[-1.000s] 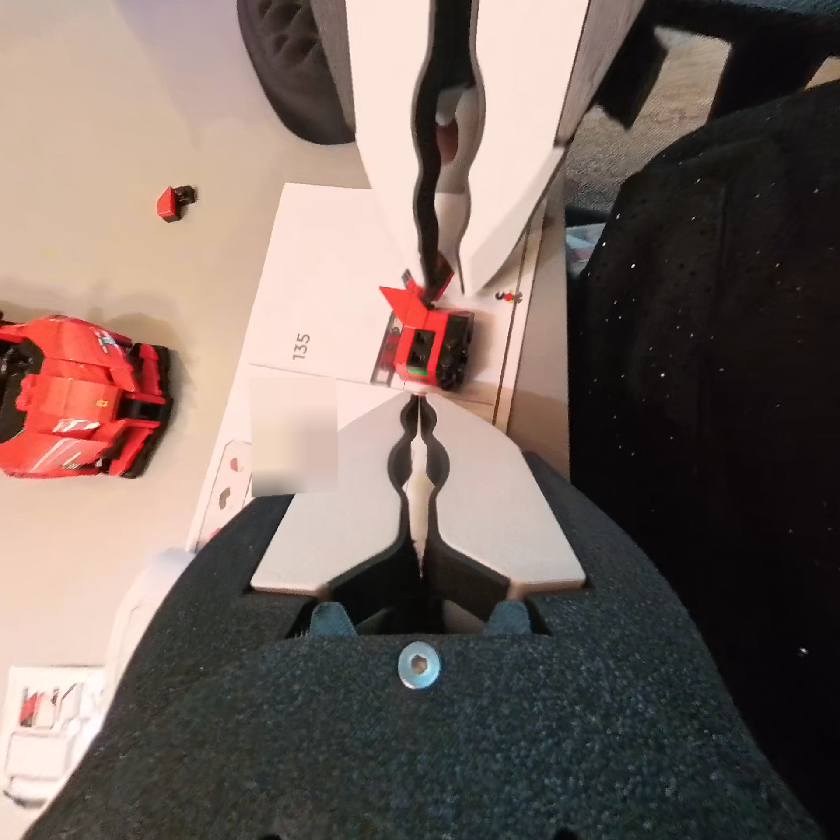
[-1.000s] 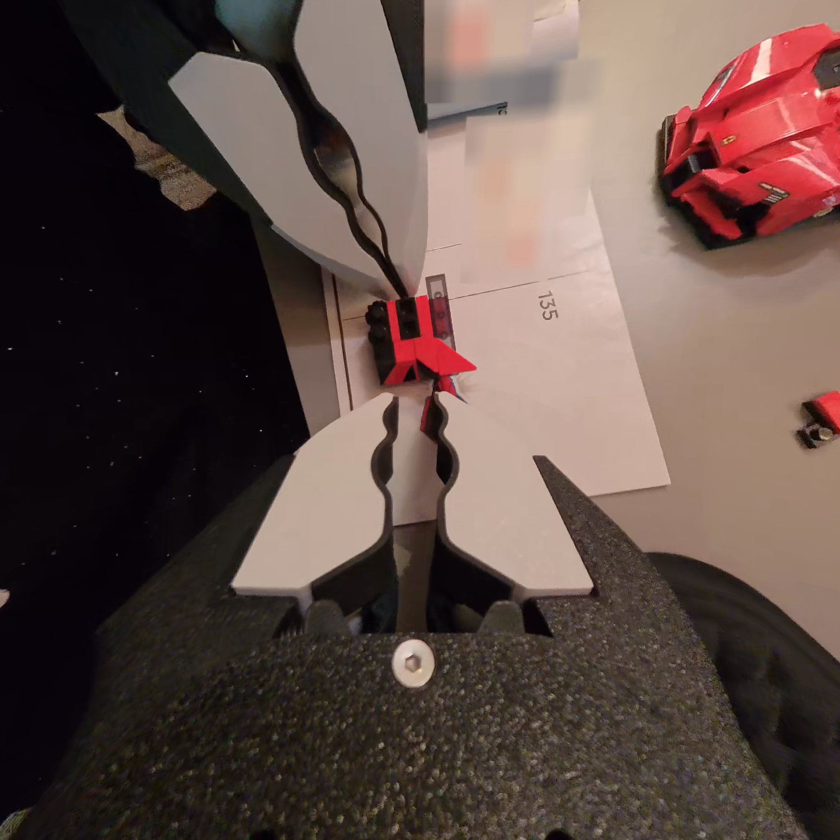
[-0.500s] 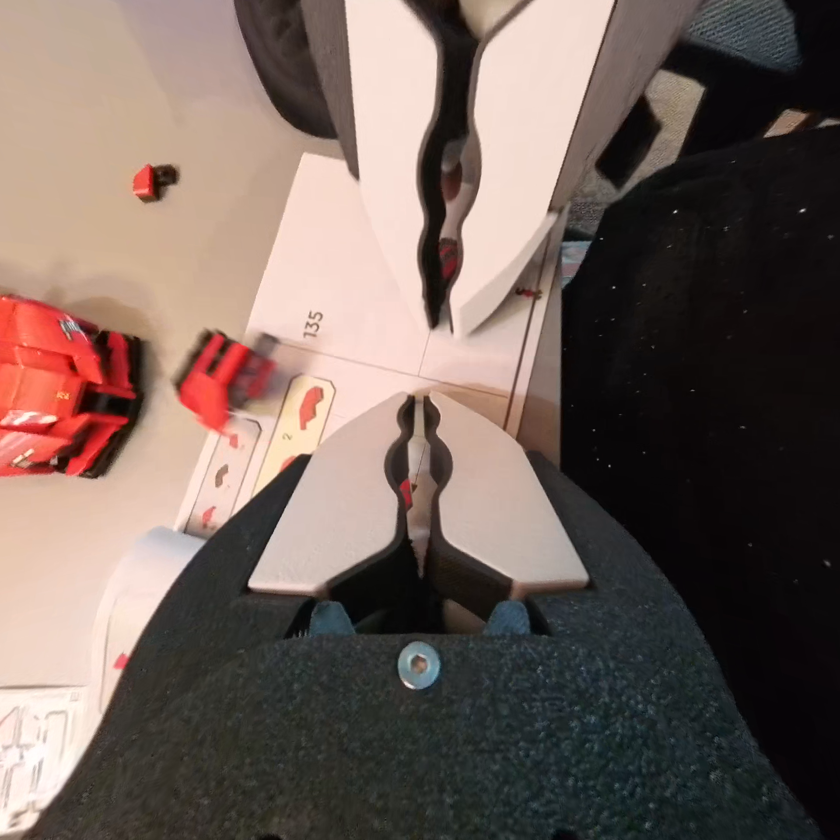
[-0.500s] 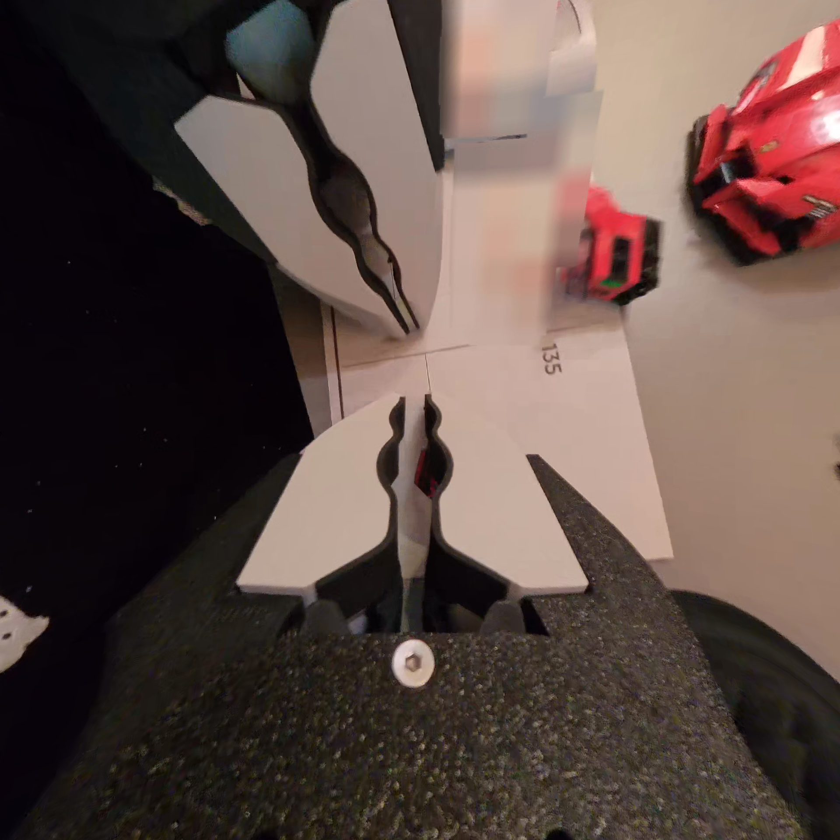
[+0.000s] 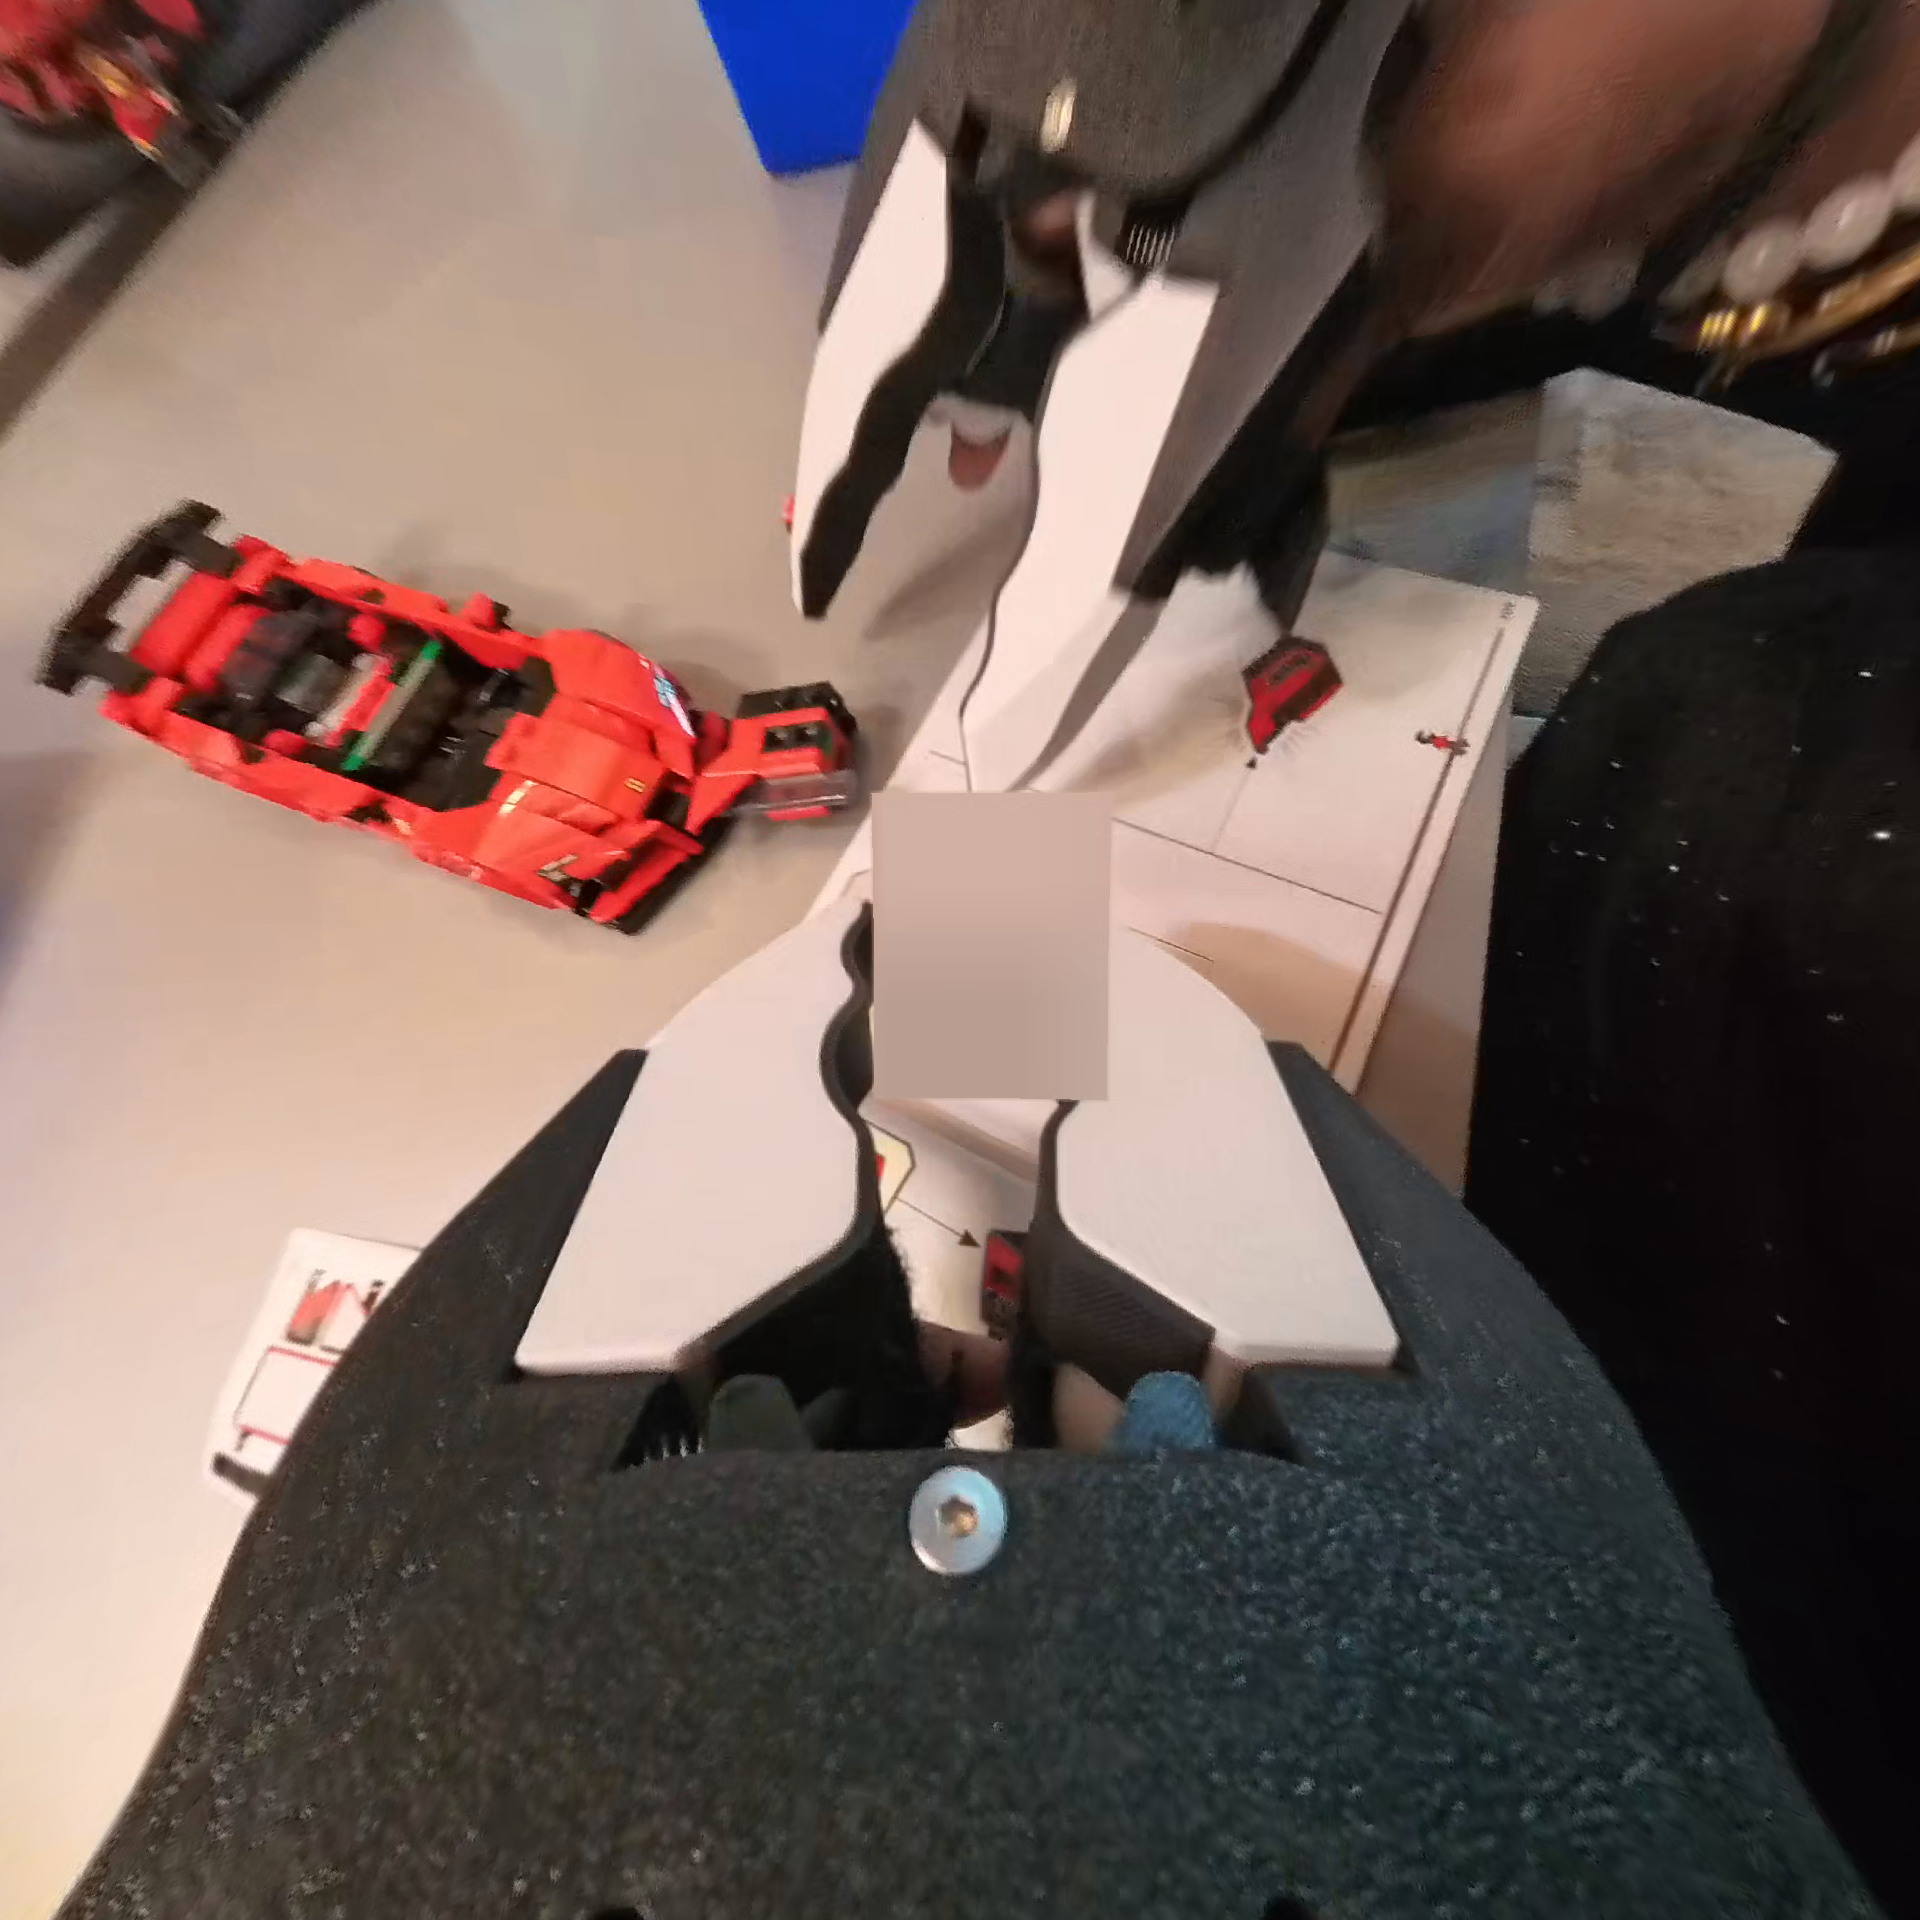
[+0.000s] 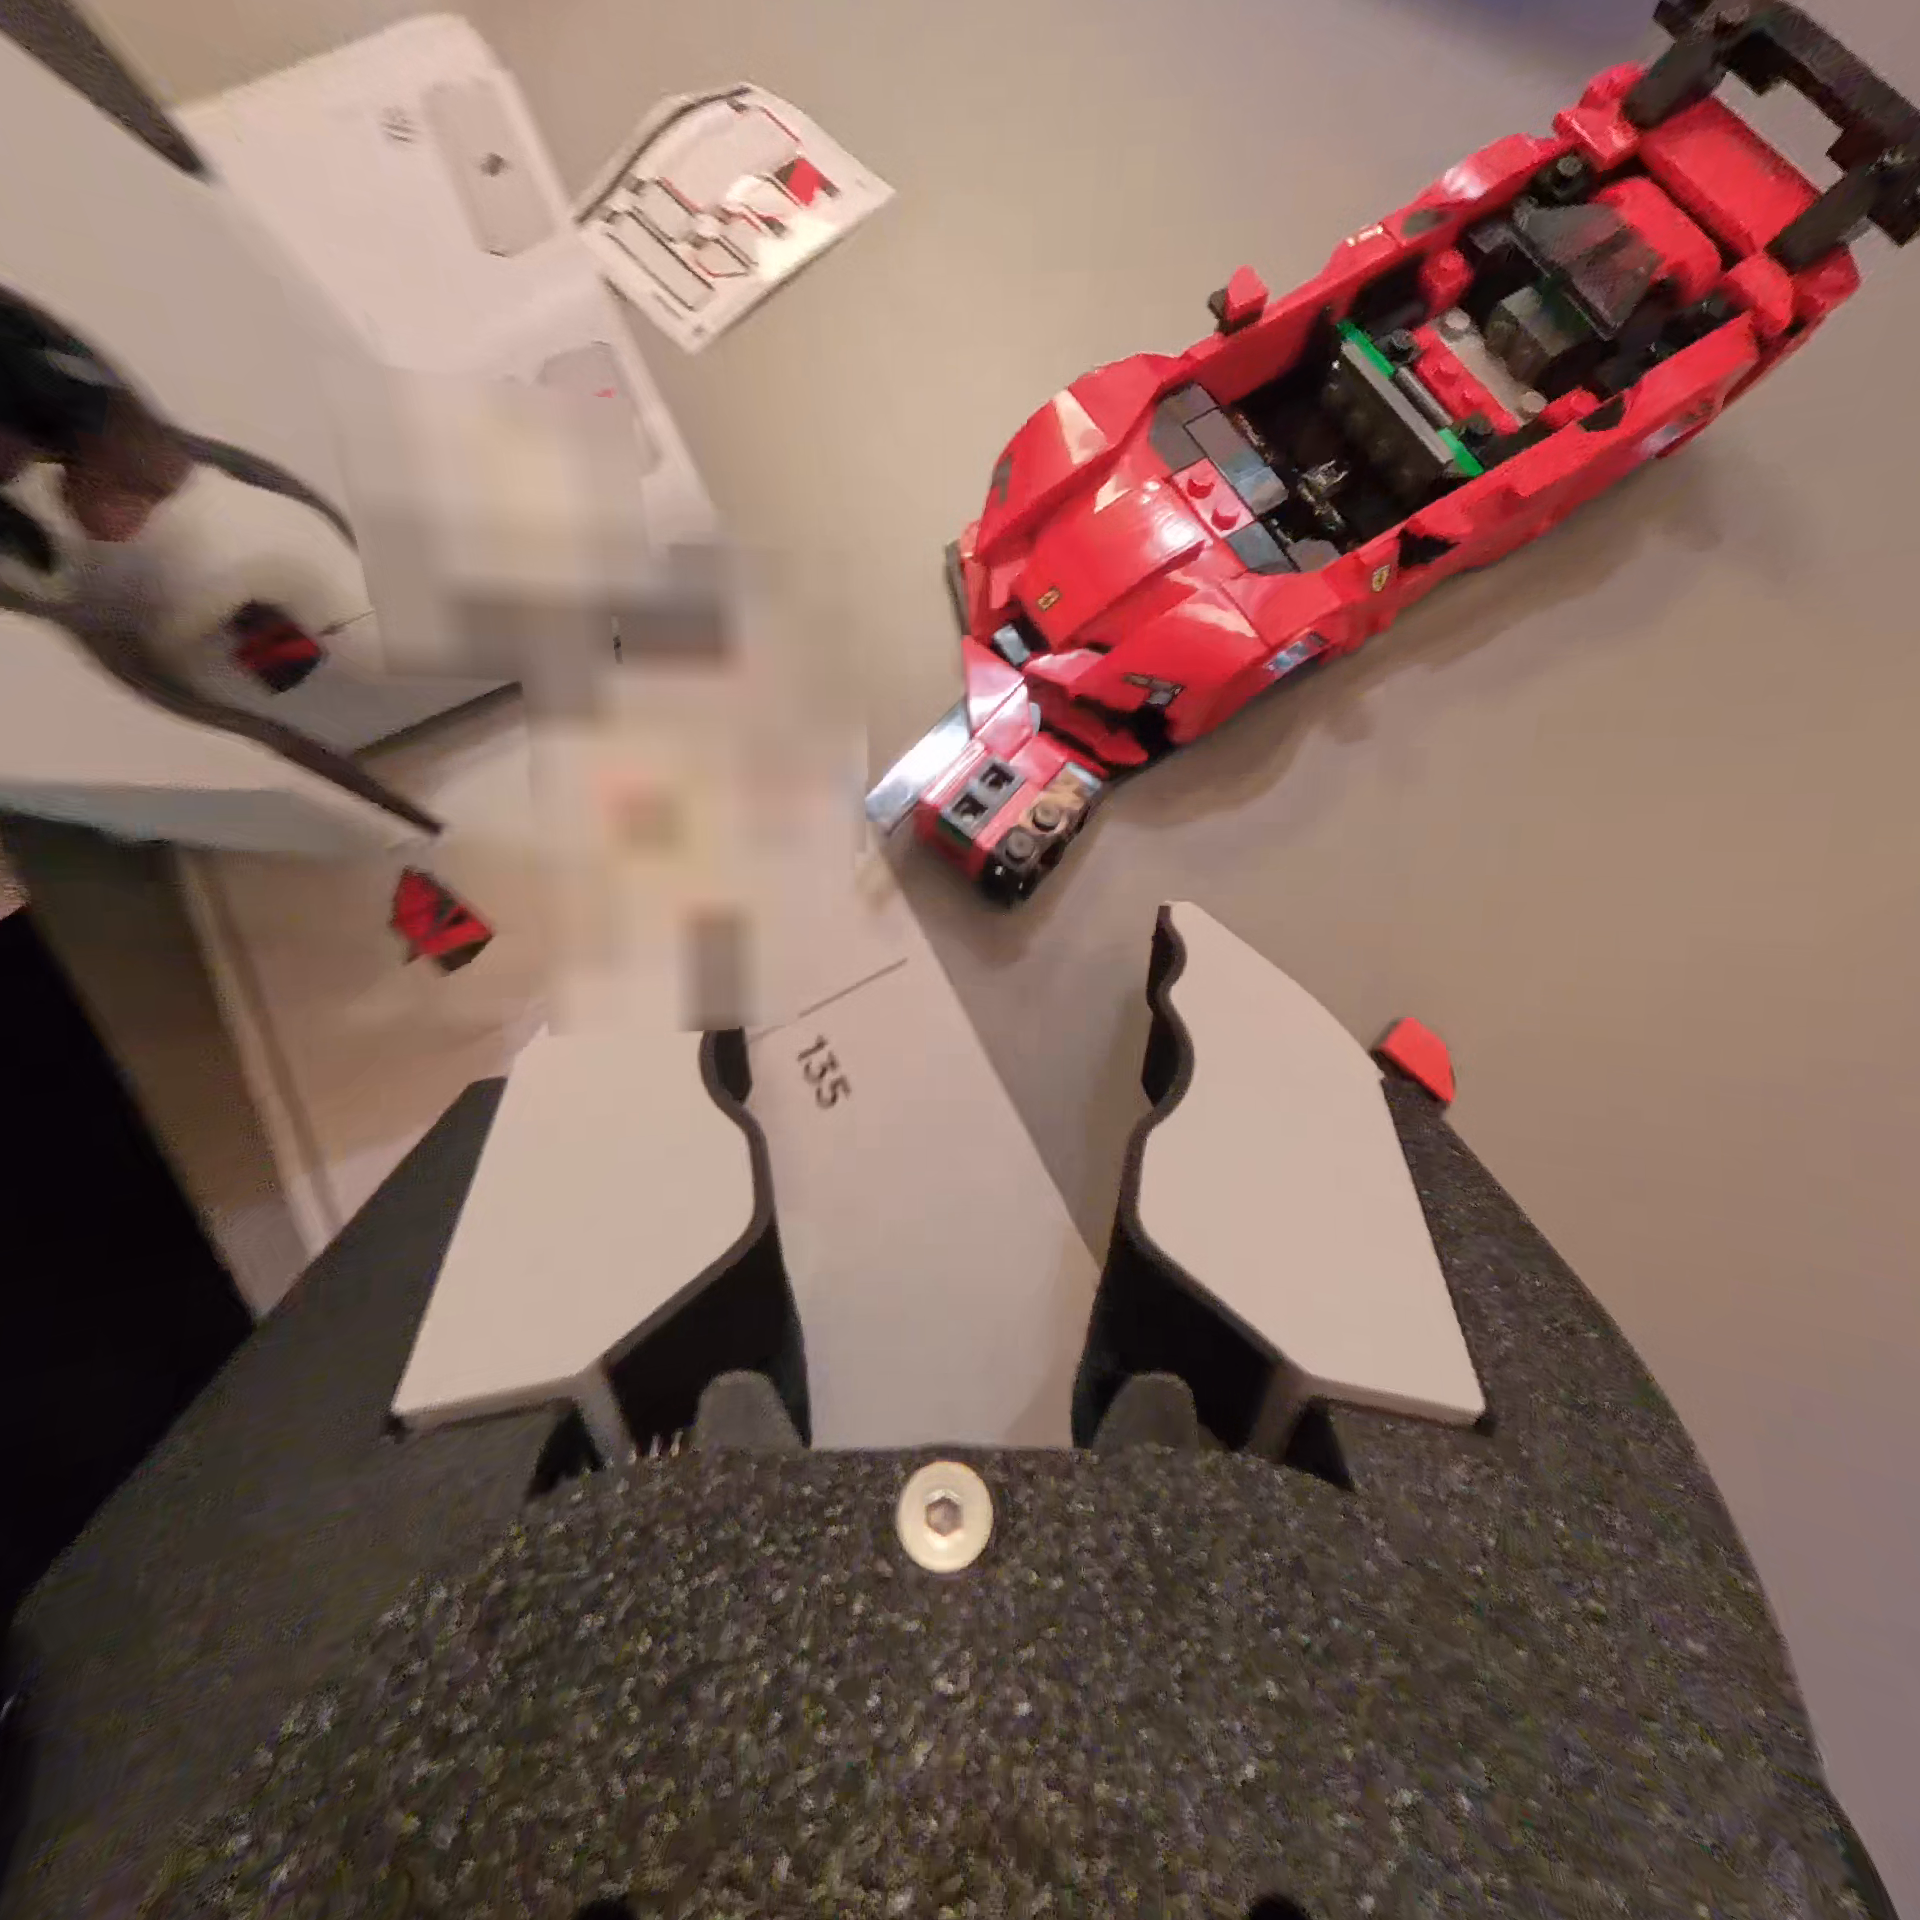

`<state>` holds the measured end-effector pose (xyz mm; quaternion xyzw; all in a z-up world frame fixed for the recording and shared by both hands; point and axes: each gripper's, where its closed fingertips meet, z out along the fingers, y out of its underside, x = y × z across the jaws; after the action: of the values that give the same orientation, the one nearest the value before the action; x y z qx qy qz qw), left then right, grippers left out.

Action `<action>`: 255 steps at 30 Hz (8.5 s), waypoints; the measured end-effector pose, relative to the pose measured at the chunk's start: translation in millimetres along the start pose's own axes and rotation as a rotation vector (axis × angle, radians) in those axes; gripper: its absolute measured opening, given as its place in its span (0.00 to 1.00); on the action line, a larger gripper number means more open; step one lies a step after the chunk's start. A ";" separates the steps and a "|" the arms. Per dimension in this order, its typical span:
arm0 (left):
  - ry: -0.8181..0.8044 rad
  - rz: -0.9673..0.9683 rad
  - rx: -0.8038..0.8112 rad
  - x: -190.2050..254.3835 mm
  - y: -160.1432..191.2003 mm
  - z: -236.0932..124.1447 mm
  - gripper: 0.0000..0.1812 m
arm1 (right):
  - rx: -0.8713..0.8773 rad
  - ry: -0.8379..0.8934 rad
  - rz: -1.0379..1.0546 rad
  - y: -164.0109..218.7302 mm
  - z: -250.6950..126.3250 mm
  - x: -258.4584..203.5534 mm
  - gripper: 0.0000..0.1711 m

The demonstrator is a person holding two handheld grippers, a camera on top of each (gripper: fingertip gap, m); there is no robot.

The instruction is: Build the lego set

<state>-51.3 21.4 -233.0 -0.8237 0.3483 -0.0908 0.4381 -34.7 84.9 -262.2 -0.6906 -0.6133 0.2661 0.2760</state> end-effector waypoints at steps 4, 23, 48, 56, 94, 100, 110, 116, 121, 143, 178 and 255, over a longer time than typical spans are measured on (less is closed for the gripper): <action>-0.101 0.021 0.061 -15.1 -3.9 -8.1 0.16 | -0.029 0.111 0.023 -5.0 20.3 4.7 0.44; -0.187 0.160 0.668 -16.8 -80.9 -57.8 0.30 | 0.737 -1.212 0.845 -91.5 -109.0 -48.4 0.25; -0.487 0.360 0.684 2.6 -123.5 -64.3 0.20 | 0.912 -1.562 0.870 -108.8 -138.4 -84.4 0.25; -0.334 0.440 0.711 18.3 -120.5 -64.0 0.20 | 0.794 -1.493 0.778 -101.0 -136.3 -86.8 0.30; 1.075 -0.846 1.392 -18.1 -104.7 -131.1 0.20 | 0.740 -0.267 -0.455 -107.7 -133.6 -91.8 0.41; 1.232 -0.895 1.304 -1.7 -108.4 -121.2 0.20 | 0.610 -0.094 -0.790 -129.6 -118.2 -90.7 0.36; 1.327 -0.928 1.239 9.8 -111.0 -109.9 0.20 | 0.595 -0.108 -0.943 -131.5 -103.4 -104.2 0.24; 1.081 -0.815 1.061 10.4 -106.8 -91.5 0.31 | 0.491 -0.096 -0.867 -107.9 -110.5 -85.3 0.24; 0.615 -0.478 0.655 4.3 -67.7 -63.7 0.29 | 0.075 -0.163 -0.581 -20.3 -79.9 -44.5 0.24; 0.293 0.071 0.066 55.2 -13.8 22.2 0.19 | -0.226 -0.143 -0.444 109.9 -116.7 -28.0 0.33; 0.202 0.107 0.024 34.3 0.3 9.2 0.19 | -0.155 -0.183 -0.453 58.6 -64.6 -23.2 0.22; 0.267 0.102 -0.069 50.1 7.3 31.0 0.16 | -0.201 -0.400 -0.510 77.8 -68.5 -41.8 0.20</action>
<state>-3.6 6.4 -265.1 -0.8001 0.4477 -0.1651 0.3634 63.7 32.2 -267.7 -0.4729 -0.8314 0.2570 0.1384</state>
